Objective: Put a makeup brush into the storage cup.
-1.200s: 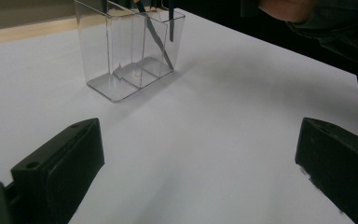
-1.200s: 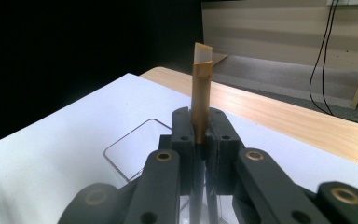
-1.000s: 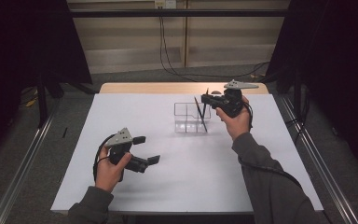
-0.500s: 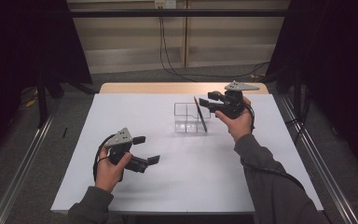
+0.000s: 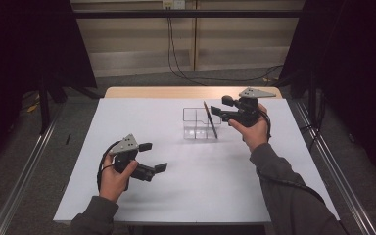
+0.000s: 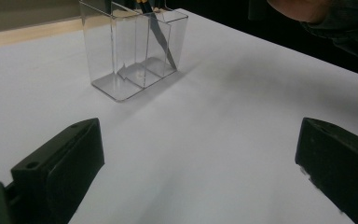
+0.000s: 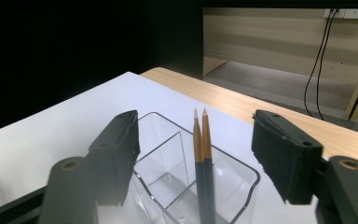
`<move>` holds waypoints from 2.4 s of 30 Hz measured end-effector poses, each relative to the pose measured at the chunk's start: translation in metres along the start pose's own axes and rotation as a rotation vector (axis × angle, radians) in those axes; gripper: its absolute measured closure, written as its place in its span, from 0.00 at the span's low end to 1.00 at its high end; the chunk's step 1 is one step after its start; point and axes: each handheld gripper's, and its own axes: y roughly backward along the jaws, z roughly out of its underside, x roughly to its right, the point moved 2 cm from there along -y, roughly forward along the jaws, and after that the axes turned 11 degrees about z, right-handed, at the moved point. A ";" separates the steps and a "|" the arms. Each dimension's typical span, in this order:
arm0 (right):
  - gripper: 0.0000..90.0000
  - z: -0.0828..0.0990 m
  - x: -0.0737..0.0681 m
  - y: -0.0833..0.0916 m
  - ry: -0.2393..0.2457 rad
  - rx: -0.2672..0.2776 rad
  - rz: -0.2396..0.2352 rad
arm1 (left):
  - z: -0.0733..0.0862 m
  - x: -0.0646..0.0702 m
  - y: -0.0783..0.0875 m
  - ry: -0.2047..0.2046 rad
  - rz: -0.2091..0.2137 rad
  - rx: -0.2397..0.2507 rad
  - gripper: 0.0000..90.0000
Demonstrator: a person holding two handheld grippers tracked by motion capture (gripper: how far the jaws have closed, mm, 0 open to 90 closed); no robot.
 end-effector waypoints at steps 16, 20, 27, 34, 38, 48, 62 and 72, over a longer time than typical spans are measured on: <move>0.23 0.005 0.004 0.014 0.032 -0.001 -0.007 | -0.001 -0.001 0.001 -0.010 0.005 0.000 0.01; 0.21 0.006 0.004 0.017 0.036 0.003 -0.009 | -0.001 0.000 0.001 -0.014 0.003 0.001 0.01; 0.18 0.010 0.001 0.023 0.042 0.004 -0.019 | -0.001 0.000 0.001 -0.014 0.011 0.001 0.01; 0.15 0.013 0.000 0.027 0.042 -0.005 -0.015 | -0.001 0.001 0.002 -0.015 0.010 0.003 0.01; 0.14 0.015 0.000 0.029 0.040 -0.009 -0.015 | -0.001 0.001 0.001 -0.012 0.003 0.002 0.01; 0.11 0.022 0.002 0.035 0.038 -0.023 -0.015 | 0.001 0.000 0.002 -0.004 -0.003 -0.001 0.01; 0.07 0.035 -0.005 0.046 0.056 -0.038 -0.035 | 0.004 0.001 0.002 0.000 0.001 0.002 0.01; 0.07 0.041 -0.010 0.048 0.076 -0.046 -0.051 | 0.004 0.000 0.003 0.001 -0.007 -0.004 0.01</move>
